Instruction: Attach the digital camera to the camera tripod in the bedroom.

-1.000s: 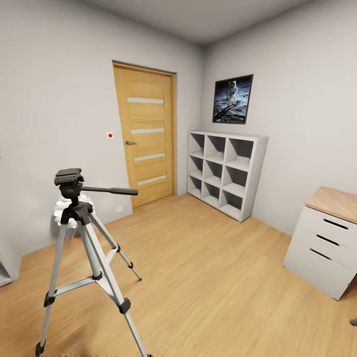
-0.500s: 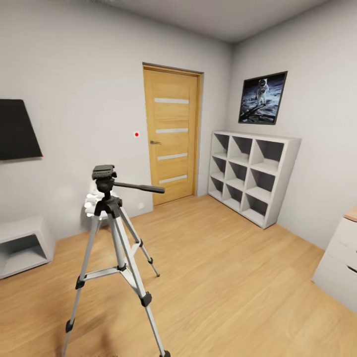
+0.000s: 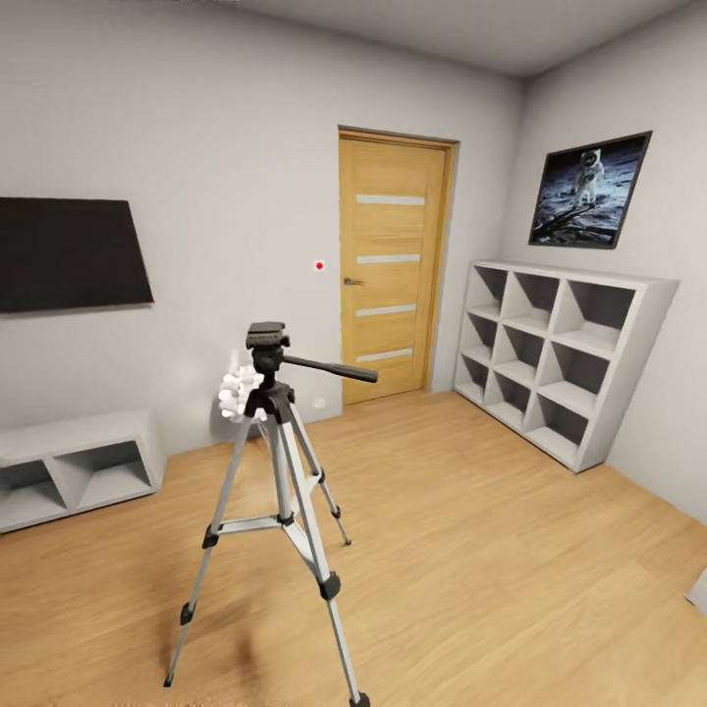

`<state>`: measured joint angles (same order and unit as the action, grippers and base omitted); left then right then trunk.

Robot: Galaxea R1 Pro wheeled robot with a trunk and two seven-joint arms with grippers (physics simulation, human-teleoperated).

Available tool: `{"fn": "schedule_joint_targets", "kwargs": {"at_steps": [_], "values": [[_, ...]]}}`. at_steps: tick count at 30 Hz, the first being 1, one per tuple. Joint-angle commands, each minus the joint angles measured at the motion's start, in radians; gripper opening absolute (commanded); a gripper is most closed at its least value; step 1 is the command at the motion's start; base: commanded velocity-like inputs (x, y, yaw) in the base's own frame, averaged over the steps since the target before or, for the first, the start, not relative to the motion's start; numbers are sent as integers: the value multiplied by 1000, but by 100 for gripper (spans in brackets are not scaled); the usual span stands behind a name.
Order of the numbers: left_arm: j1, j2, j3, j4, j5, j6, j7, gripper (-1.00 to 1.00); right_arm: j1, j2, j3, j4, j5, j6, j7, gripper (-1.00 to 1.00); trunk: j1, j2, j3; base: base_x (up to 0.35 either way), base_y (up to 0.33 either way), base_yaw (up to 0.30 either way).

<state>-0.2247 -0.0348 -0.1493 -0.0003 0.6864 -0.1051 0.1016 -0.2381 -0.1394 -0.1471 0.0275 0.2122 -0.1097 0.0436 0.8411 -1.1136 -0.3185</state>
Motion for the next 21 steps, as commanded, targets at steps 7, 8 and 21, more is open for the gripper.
{"fn": "schedule_joint_targets", "kwargs": {"at_steps": [7,8,21], "values": [[-1,-1,-9,0,4,-2,3,-100,-1,1,-10,3,7,-9,2,100,0,-1,-1,0,0,300],[-1,-2,-9,0,4,-2,3,-100,-1,1,-10,3,7,-9,2,100,0,-1,-1,0,0,300],[-1,-3,-9,0,4,-2,3,-100,-1,1,-12,3,6,-12,2,100,0,-1,-1,0,0,300]]}}
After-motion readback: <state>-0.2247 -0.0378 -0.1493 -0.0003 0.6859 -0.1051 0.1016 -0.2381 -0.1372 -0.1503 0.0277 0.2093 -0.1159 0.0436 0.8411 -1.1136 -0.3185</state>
